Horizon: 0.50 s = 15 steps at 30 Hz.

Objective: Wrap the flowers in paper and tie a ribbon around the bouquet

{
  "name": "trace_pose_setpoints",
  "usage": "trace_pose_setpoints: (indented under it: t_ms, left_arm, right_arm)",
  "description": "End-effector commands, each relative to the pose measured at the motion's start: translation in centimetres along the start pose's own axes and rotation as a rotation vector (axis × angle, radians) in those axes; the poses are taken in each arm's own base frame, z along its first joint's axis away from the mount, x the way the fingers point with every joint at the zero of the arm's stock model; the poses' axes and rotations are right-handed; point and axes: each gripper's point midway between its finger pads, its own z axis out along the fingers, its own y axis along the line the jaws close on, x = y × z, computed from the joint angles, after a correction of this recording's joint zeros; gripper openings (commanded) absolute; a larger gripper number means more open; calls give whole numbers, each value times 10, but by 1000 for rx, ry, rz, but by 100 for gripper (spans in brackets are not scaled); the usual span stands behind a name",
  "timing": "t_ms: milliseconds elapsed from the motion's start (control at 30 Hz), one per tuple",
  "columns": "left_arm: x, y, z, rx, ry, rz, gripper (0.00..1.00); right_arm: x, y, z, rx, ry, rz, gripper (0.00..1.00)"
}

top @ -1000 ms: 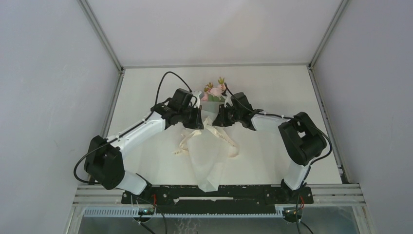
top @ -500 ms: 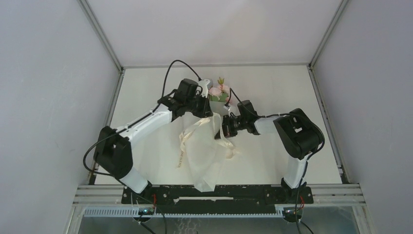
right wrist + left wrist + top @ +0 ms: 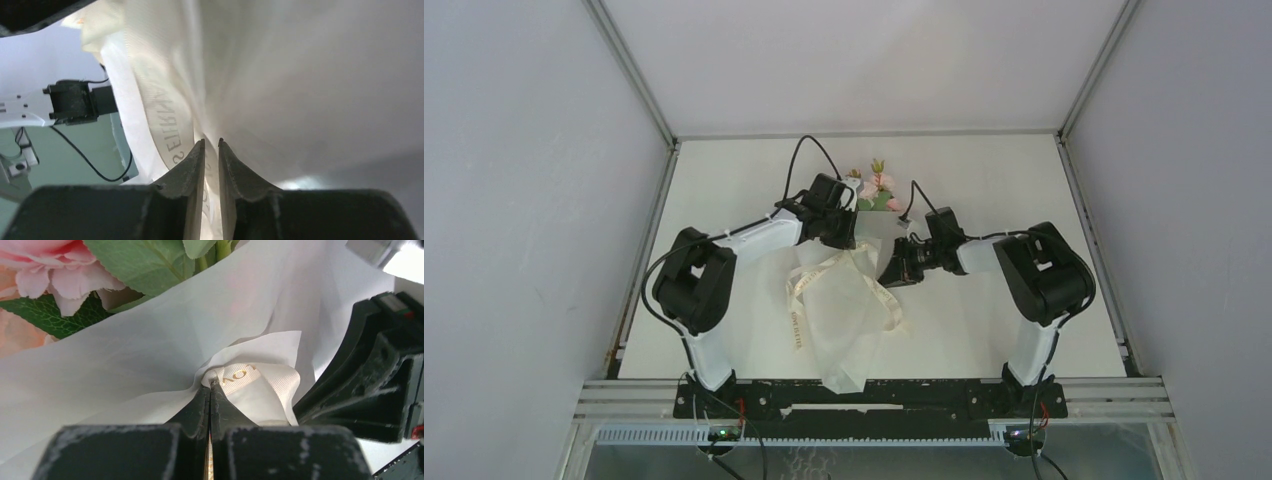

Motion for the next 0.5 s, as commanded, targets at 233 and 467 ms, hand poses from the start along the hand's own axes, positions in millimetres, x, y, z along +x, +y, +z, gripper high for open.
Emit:
trace_pose_setpoints:
  t_ms: [233, 467]
  left_arm:
    - [-12, 1, -1, -5, -55, 4, 0]
    - [-10, -1, 0, 9, -53, -3, 0]
  right_arm:
    - [-52, -1, -76, 368, -339, -94, 29]
    - [-57, 89, -34, 240, -432, -493, 41]
